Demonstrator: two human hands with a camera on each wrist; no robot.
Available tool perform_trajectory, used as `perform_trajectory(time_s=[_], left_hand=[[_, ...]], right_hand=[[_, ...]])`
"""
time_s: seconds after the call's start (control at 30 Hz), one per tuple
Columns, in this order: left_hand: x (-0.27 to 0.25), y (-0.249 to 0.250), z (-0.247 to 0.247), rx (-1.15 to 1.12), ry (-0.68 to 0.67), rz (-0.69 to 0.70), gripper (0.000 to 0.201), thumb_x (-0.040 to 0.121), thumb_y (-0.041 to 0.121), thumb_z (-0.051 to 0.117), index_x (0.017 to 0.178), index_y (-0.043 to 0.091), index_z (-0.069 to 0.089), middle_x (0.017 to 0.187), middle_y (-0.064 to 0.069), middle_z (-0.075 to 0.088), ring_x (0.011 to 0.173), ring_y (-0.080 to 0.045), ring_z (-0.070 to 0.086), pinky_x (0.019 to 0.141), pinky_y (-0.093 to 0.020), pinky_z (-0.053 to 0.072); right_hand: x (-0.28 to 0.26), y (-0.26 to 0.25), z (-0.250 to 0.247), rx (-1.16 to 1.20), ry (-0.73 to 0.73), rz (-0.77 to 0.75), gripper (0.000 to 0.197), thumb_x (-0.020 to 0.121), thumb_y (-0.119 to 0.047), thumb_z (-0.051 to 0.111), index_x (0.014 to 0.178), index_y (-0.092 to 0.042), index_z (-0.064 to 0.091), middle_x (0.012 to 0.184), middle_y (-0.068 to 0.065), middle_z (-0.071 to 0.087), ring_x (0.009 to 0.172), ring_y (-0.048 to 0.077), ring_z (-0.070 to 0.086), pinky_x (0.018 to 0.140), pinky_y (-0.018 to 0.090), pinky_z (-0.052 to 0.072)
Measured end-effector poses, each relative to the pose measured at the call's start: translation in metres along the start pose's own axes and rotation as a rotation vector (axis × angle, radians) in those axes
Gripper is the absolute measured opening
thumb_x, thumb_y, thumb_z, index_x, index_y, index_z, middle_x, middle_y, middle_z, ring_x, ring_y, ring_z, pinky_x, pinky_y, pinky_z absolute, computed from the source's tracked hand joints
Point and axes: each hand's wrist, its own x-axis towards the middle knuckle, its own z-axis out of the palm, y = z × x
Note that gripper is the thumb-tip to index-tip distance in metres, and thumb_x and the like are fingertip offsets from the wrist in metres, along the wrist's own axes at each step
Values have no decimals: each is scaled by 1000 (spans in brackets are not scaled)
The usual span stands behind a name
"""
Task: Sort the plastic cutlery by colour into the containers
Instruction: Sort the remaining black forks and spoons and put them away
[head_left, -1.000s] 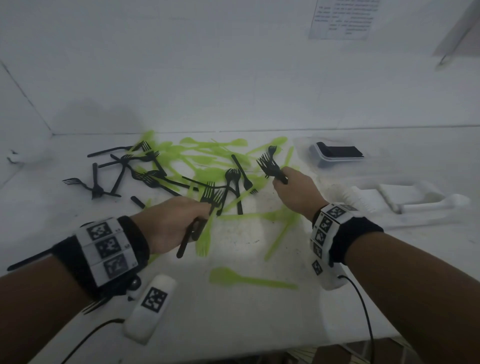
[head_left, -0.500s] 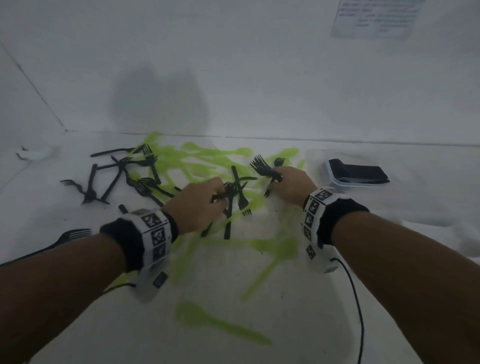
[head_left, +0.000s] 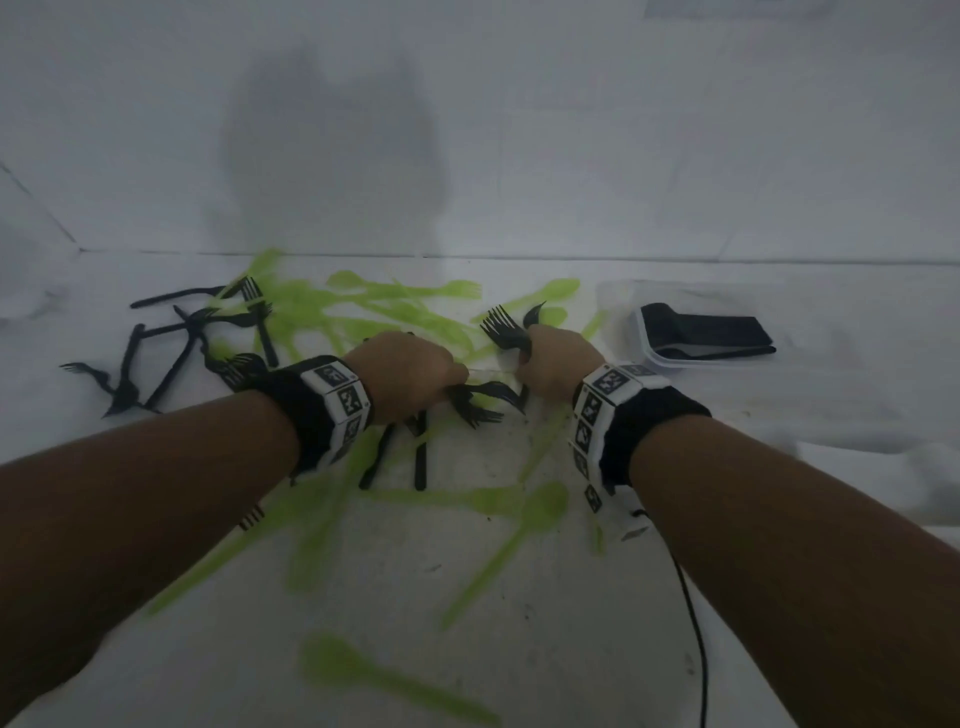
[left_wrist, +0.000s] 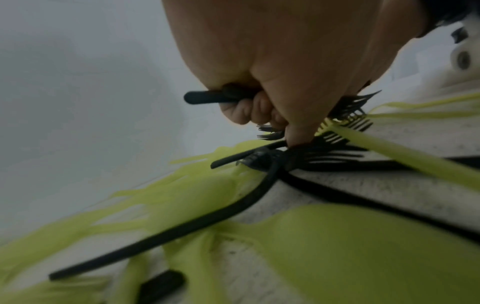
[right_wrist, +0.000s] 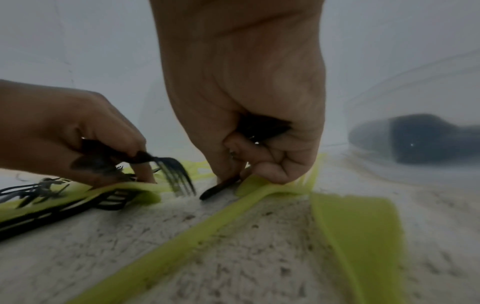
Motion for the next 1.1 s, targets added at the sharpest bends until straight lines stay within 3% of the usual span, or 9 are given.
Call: perform_trajectory(time_s=[0.13, 0.3, 0.43, 0.57, 0.67, 0.77, 0.9, 0.97, 1.1], left_hand=[[-8, -5, 1, -66, 287, 187, 29, 95, 24, 42, 99, 7, 65, 83, -12, 56, 59, -30, 54, 51, -32, 30], [-31, -8, -9, -276, 485, 53, 21, 94, 27, 44, 91, 10, 56, 87, -4, 50, 70, -20, 40, 65, -34, 30], [-62, -11, 5, -664, 339, -204, 8, 106, 19, 41, 98, 16, 41, 70, 1, 45, 56, -13, 37, 55, -32, 26], [-87, -16, 31, -719, 194, -246, 6, 106, 20, 39, 103, 16, 42, 69, -2, 49, 54, -17, 41, 52, -32, 30], [-92, -21, 37, -689, 166, -246, 10, 106, 24, 44, 100, 17, 46, 69, -1, 55, 55, -17, 48, 52, -31, 33], [-91, -21, 30, -638, 181, -218, 16, 107, 30, 46, 95, 19, 48, 68, 7, 53, 56, -11, 49, 52, -27, 31], [-90, -18, 23, -537, 137, -186, 10, 107, 17, 40, 108, 21, 49, 81, 6, 49, 75, -20, 51, 62, -31, 32], [-97, -19, 24, -609, 110, -236, 10, 104, 14, 43, 108, 19, 50, 80, 3, 52, 71, -20, 52, 59, -28, 33], [-109, -24, 32, -638, 97, -324, 21, 101, 40, 55, 94, 21, 58, 78, 5, 58, 69, -10, 55, 58, -28, 38]], right_hand=[[-1, -3, -2, 17, 2, 45, 4, 97, -14, 54, 97, -11, 52, 80, 0, 48, 83, 25, 55, 69, 32, 42], [0, 0, 3, 38, 8, 77, 14, 99, -19, 56, 106, -14, 45, 95, 4, 54, 87, 25, 53, 73, 34, 42], [-5, -3, 3, 131, 69, 157, 46, 94, -19, 65, 129, -8, 38, 102, 8, 55, 86, 25, 55, 69, 35, 46], [-12, -10, -2, 148, 94, 238, 31, 93, -19, 65, 113, -6, 46, 88, 3, 50, 73, 17, 52, 56, 30, 41], [-17, -18, -3, 123, 128, 214, 20, 90, -27, 63, 96, -8, 62, 83, 7, 62, 74, 22, 63, 58, 28, 45], [-24, -30, -8, 240, 221, 200, 22, 95, -33, 53, 89, -12, 54, 81, 4, 59, 65, 20, 55, 55, 29, 36], [-36, -51, -13, 493, 266, 143, 27, 100, -32, 44, 78, -15, 44, 74, 6, 50, 64, 22, 43, 60, 31, 33], [-44, -62, -9, 561, 222, 101, 25, 103, -29, 42, 85, -13, 48, 79, 6, 57, 61, 21, 45, 56, 29, 34], [-53, -80, 12, 608, 99, 26, 16, 106, -27, 41, 109, -13, 49, 87, 5, 59, 61, 15, 50, 44, 23, 37]])
